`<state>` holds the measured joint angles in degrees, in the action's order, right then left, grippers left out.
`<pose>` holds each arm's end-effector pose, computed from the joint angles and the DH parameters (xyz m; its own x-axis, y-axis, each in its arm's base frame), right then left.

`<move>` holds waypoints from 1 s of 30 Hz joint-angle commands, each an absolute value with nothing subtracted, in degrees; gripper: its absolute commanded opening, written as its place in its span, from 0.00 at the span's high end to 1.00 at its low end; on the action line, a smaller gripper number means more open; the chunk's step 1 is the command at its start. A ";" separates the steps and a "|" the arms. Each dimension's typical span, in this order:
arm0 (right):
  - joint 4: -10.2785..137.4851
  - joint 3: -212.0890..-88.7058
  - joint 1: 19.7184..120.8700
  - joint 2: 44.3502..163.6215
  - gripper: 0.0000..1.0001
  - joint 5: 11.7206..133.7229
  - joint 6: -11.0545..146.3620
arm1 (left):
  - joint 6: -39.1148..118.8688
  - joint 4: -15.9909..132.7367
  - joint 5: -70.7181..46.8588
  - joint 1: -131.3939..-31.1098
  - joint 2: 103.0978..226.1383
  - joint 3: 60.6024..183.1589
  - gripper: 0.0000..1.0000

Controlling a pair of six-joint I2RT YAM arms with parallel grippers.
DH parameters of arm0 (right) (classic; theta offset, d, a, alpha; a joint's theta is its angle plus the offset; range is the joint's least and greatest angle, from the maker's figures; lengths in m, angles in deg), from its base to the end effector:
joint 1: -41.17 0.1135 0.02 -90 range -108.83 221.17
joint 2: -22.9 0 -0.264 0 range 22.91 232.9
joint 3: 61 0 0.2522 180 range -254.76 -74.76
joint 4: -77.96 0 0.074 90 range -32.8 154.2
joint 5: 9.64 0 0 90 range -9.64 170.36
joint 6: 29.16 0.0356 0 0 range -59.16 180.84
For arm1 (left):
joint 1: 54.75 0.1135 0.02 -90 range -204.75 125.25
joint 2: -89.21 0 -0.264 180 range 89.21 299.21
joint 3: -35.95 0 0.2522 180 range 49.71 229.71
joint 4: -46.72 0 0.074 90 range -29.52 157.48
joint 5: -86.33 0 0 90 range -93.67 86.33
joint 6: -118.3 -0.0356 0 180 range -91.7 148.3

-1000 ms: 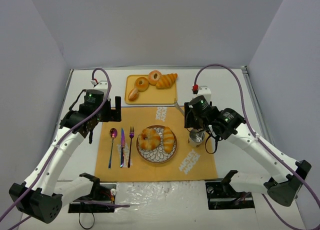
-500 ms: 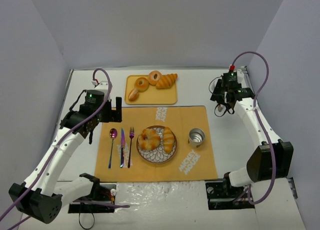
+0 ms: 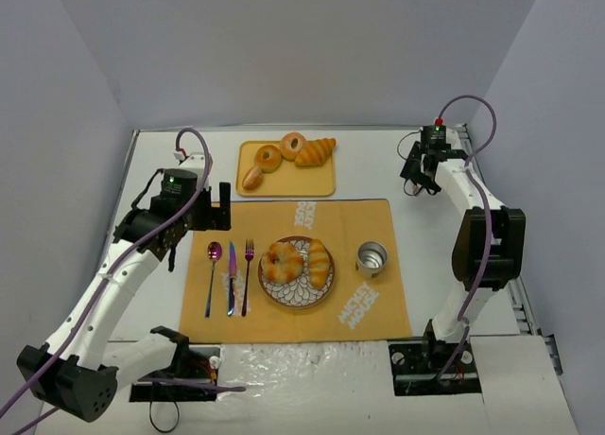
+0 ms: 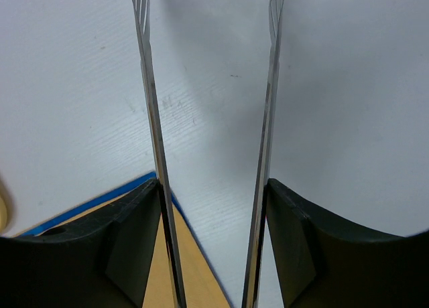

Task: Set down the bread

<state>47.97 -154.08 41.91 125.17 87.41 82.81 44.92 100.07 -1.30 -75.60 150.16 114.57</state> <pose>0.4098 0.0009 0.2621 -0.5550 0.3642 -0.7479 0.3127 0.9245 0.2181 0.2072 -0.0773 0.3569 -0.6150 -0.0716 -0.7853 0.1548 0.9655 -0.2092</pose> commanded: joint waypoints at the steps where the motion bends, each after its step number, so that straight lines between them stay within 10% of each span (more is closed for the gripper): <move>1: 53.15 -159.05 39.24 128.84 0.42 88.70 82.01 | 44.82 97.70 -1.38 -75.90 149.10 115.49 0.04; 30: 58.40 -156.85 39.15 138.70 0.18 90.56 81.36 | 44.73 97.83 -0.94 -75.93 149.94 115.54 0.04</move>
